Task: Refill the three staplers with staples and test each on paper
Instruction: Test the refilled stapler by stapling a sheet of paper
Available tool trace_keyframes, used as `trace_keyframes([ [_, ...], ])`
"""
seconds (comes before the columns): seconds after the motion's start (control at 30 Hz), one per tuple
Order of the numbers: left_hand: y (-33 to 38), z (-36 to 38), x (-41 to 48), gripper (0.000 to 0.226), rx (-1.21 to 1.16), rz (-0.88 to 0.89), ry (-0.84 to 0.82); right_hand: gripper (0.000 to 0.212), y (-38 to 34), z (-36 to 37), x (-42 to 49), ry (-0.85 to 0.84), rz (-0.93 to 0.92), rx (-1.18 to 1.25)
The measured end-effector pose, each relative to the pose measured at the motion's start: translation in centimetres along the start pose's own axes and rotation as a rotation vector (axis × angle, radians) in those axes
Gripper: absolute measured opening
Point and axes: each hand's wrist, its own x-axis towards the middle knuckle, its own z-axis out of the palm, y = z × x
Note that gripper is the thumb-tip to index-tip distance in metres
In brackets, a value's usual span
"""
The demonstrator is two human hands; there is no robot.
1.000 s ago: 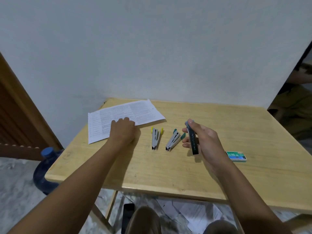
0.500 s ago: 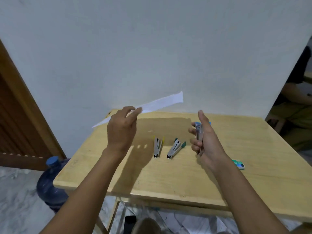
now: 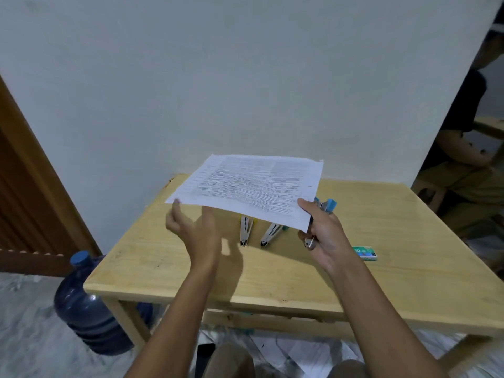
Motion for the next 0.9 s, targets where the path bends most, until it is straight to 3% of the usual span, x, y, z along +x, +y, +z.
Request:
trace_keyframes([
  [0.07, 0.4, -0.2, 0.0, 0.072, -0.429, -0.453, -0.066, 0.034, 0.3, -0.5, -0.2, -0.042, -0.023, 0.056],
  [0.1, 0.2, -0.4, 0.0, 0.075, -0.671, -0.583, -0.124, 0.033, 0.4, -0.7, -0.3, -0.055, -0.032, 0.057],
  [0.13, 0.0, -0.7, 0.1, 0.077, -0.865, -0.640, -0.168, 0.031, 0.3, -0.8, -0.6, -0.065, -0.038, 0.041],
  [0.2, 0.2, -1.3, 0.0, 0.079, -0.943, -0.587, -0.261, 0.024, 0.1, -1.0, -1.5, -0.057, -0.046, -0.074],
  [0.3, 1.1, -1.6, 0.3, 0.048, -0.732, -0.438, -0.383, 0.018, 0.1, -2.0, -2.1, -0.019, -0.085, -0.220],
  [0.4, 1.2, -1.5, 0.4, 0.022, -0.359, -0.293, -0.292, 0.017, 0.4, -2.7, -2.2, 0.029, -0.128, -0.278],
  [0.47, 1.2, -1.1, -0.4, 0.007, -0.168, -0.096, -0.274, 0.021, 0.9, -2.8, -1.8, 0.109, -0.129, -0.307],
  [0.53, 1.3, -0.8, -1.6, 0.012, -0.013, 0.174, -0.367, 0.024, 1.3, -2.6, -1.6, 0.150, -0.130, -0.335],
  [0.67, -0.1, 0.0, -3.6, 0.062, 0.216, 0.609, -0.708, 0.025, 1.5, -1.7, -1.9, 0.133, -0.115, -0.311],
  [0.73, -1.0, 0.5, -4.2, 0.058, 0.400, 0.730, -0.741, 0.020, 1.5, -1.2, -2.3, 0.106, -0.087, -0.258],
  [0.8, -1.0, 0.7, -5.0, 0.053, 0.506, 0.718, -0.756, 0.024, 1.5, -1.0, -2.4, 0.086, -0.062, -0.209],
  [0.9, -0.5, 0.4, -5.2, 0.058, 0.350, 0.517, -0.882, 0.014, 1.2, -1.0, -2.6, 0.045, -0.068, -0.104],
])
